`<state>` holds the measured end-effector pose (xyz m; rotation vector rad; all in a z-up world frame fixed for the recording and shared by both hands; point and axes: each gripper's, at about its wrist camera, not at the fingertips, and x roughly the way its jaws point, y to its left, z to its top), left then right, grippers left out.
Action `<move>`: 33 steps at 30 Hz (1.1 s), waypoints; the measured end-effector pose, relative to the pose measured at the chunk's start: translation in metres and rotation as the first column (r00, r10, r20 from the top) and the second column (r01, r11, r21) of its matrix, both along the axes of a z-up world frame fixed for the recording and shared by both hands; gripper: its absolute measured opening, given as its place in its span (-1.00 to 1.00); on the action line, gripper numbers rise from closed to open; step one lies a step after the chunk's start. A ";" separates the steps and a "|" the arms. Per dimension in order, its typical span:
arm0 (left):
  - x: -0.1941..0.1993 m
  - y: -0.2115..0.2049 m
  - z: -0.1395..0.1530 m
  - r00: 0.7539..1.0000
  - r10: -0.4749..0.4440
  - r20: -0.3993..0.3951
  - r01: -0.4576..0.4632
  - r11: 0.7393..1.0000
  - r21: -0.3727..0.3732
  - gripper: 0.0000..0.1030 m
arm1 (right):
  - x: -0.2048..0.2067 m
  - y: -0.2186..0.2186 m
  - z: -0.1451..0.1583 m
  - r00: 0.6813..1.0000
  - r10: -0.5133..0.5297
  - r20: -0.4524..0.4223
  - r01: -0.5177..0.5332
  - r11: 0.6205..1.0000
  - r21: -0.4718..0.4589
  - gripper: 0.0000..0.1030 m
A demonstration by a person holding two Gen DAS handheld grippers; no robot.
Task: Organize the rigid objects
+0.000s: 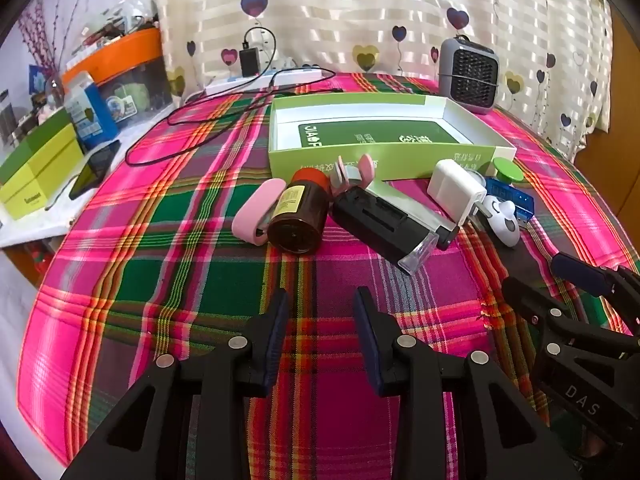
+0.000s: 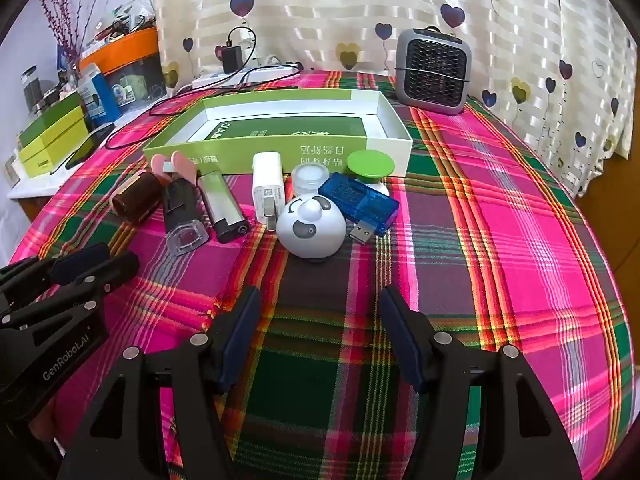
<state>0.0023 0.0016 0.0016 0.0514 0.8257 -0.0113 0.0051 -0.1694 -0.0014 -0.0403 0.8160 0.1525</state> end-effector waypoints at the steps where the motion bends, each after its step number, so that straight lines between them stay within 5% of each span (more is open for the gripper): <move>1: -0.001 -0.002 -0.001 1.000 0.001 0.002 -0.001 1.000 0.003 -0.37 | 0.000 0.000 0.000 1.000 0.000 0.000 0.000 1.000 0.000 0.20; 33: -0.002 -0.003 -0.001 1.000 0.003 0.007 -0.003 1.000 0.001 -0.37 | 0.000 0.000 0.000 1.000 -0.001 0.002 0.001 1.000 0.003 0.21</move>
